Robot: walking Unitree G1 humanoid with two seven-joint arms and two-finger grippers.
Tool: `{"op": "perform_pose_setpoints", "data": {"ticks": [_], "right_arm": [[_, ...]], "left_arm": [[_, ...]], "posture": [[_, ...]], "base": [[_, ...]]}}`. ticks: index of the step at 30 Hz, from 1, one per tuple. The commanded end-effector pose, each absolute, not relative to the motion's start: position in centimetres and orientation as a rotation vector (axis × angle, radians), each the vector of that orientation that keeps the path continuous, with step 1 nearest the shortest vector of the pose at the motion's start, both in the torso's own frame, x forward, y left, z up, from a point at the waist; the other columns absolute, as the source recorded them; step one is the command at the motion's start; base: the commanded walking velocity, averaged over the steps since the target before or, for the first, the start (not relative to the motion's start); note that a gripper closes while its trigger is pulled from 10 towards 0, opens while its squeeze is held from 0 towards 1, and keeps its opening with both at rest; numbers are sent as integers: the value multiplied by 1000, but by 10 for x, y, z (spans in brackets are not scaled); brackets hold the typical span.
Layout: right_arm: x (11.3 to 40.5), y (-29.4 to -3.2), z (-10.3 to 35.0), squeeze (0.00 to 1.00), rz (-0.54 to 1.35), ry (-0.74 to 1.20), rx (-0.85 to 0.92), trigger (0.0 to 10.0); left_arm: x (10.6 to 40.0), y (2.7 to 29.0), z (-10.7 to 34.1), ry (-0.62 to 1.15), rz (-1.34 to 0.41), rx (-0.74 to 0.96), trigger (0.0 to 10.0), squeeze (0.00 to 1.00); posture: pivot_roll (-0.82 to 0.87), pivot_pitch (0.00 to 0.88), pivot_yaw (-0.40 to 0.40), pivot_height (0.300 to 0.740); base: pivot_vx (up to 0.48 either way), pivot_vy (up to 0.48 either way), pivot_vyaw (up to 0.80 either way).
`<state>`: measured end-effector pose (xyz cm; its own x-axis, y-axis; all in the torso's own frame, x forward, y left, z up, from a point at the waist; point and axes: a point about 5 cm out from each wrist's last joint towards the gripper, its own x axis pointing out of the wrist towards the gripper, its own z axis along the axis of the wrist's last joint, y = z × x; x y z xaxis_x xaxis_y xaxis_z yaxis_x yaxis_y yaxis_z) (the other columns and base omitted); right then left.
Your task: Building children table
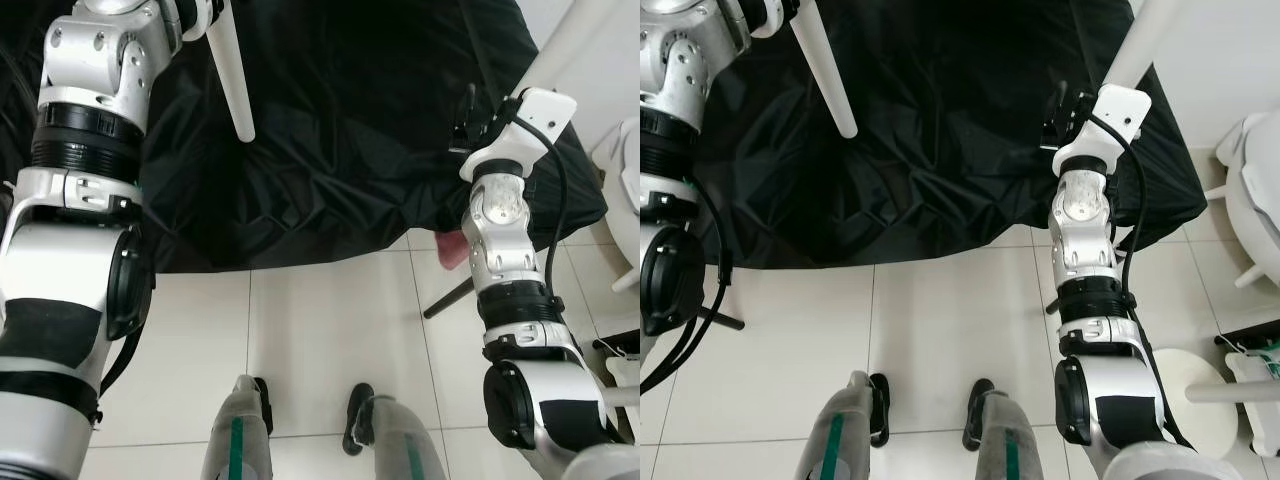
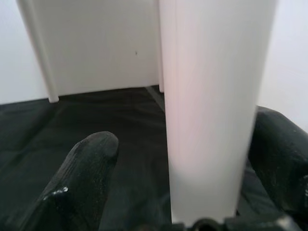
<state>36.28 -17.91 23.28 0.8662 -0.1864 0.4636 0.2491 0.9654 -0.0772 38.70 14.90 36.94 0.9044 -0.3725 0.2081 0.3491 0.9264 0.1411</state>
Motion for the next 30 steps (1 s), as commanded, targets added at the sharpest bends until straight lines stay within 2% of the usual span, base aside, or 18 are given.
{"op": "perform_pose_setpoints", "data": {"ticks": [1,13,19,22,26,30], "right_arm": [[360,-174,229,0,-196,-475,-123,10000],[339,-172,205,0,-169,-438,-139,10000],[323,-172,184,0,-135,-406,-165,10000],[315,-171,171,0,-115,-381,-178,10000],[314,-171,168,0,-111,-375,-176,10000],[311,-178,145,0,-110,-285,-224,10000]], "left_arm": [[383,152,368,-229,-385,122,10000,0],[352,189,341,-239,-370,100,10000,0],[330,199,301,-211,-368,94,10000,0],[318,202,264,-151,-346,30,10000,0],[315,204,257,-137,-334,6,10000,0],[304,220,208,-63,-219,-60,10000,0]], "posture": [[108,160,6,740],[107,140,2,740],[98,117,0,740],[82,101,-1,740],[80,98,0,740],[61,82,-2,740]], "base": [[0,0,0],[0,0,0],[0,0,0],[0,0,0],[0,0,0],[0,0,0]]}}
